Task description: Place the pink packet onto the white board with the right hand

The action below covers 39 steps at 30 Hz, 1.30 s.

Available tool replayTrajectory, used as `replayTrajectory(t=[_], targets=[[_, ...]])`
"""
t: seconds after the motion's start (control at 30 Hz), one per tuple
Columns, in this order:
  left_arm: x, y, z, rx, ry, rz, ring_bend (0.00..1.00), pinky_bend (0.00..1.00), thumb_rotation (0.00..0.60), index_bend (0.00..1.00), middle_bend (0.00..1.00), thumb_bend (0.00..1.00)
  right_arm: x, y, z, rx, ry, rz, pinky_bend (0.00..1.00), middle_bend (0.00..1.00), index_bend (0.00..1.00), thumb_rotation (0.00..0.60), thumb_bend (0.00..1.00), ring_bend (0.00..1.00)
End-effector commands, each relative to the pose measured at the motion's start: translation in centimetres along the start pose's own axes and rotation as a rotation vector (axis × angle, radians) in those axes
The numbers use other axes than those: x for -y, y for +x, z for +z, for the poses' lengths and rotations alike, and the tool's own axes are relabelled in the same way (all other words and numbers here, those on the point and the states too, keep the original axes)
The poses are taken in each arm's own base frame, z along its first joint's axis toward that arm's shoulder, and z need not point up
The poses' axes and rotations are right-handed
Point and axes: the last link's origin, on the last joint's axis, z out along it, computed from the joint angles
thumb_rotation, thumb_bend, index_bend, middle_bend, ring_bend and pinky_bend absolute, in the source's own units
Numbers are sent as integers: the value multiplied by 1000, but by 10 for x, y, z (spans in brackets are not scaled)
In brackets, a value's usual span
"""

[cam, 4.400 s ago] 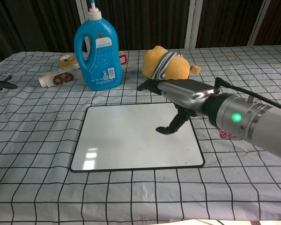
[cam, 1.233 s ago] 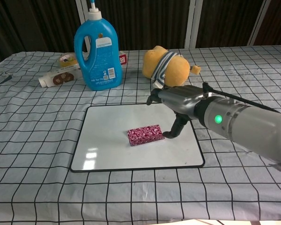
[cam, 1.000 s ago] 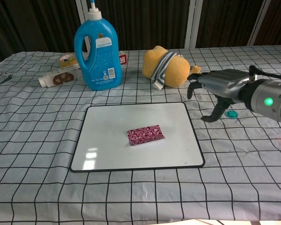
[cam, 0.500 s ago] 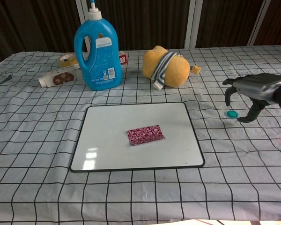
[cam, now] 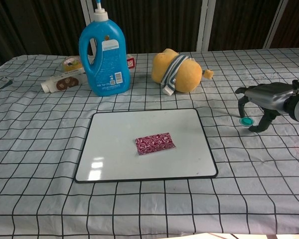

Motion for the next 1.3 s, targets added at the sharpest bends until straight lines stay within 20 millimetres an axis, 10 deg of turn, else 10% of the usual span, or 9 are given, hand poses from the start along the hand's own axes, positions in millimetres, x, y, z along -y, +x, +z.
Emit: replayTrajectory(t=[0.03,0.57,0.97,1.3], targets=[[1,0,0,0,3,-1,0,0,600,0,0,365,0,0,1,-1,-5,0,0,0,454,600,224,0],[2,1,0,0,4,-5,0,0,600,0,0,365,2,6,-3,-24,4,30,0,0,539,600,224,0],[5,3,-2,-11,4,-15,0,0,600,0,0,364,85,60,-27,-127,192,108,0,0,526,600,224,0],[11,5,-6,-26,23,-30,0,0,600,0,0,365,171,51,-26,-95,262,31,0,0,520,600,224,0]])
